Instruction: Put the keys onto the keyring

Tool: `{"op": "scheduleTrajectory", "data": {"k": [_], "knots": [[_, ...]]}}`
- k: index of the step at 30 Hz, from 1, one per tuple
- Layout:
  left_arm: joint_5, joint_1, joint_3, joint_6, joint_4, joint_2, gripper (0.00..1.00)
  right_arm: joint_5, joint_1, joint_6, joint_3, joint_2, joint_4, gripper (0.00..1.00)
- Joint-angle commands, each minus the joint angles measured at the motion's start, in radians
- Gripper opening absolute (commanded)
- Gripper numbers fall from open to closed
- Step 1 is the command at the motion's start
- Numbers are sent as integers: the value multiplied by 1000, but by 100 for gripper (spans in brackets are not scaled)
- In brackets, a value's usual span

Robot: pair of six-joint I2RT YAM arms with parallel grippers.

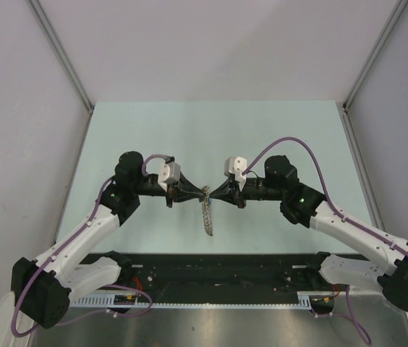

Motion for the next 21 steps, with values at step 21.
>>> {"op": "scheduleTrajectory", "data": {"k": [21], "knots": [[-42,-27,66,22,-80,-18,0,59,46,-77,58,-36,-26,0]]}}
